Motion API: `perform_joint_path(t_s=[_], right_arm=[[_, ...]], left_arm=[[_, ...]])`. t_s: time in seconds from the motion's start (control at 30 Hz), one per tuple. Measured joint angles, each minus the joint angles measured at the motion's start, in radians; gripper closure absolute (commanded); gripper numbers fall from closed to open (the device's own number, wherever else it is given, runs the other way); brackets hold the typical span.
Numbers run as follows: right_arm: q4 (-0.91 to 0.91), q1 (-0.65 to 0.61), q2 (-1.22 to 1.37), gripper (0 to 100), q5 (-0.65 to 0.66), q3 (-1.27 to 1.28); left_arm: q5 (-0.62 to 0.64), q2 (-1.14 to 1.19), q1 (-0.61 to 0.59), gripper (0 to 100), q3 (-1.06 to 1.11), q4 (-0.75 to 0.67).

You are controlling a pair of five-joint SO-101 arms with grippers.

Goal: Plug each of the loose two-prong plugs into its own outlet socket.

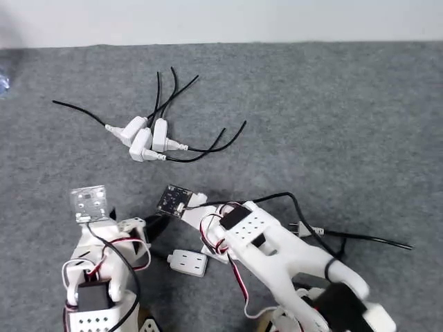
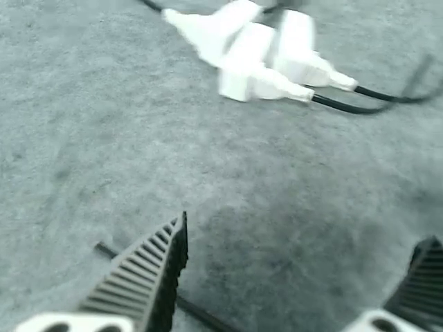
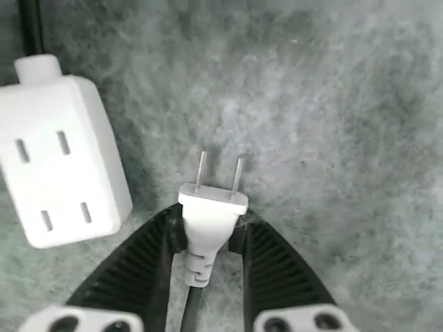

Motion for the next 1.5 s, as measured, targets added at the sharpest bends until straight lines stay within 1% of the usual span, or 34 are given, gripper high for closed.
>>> perform_joint_path(t_s=[0.1, 0.17, 0.3, 0.5, 0.77, 1.03, 1.27, 1.5], right_arm=[[0.032, -0.002, -0.092, 99.1, 0.005, -0.025], [0.048, -0.002, -0.152, 99.1, 0.032, -0.028], [0.063, -0.002, -0.218, 99.1, 0.051, -0.028], [0.063, -0.002, -0.230, 99.1, 0.057, -0.028], [0.089, -0.063, -0.239, 99.1, 0.061, -0.041], [0.206, -0.061, -0.258, 99.1, 0.063, -0.149], [0.233, -0.066, -0.365, 99.1, 0.063, -0.149], [0.233, -0.068, -0.379, 99.1, 0.063, -0.149]], left_arm=[[0.000, 0.000, 0.069, 54, 0.000, 0.000], [0.000, 0.000, 0.109, 54, 0.000, 0.000], [0.000, 0.000, 0.137, 54, 0.000, 0.000], [0.000, 0.000, 0.138, 54, 0.000, 0.000], [0.000, 0.000, 0.138, 54, 0.000, 0.000], [0.008, 0.000, 0.137, 54, -0.002, 0.000], [0.008, 0.000, 0.133, 54, -0.002, 0.000], [0.008, 0.000, 0.133, 54, -0.002, 0.000]])
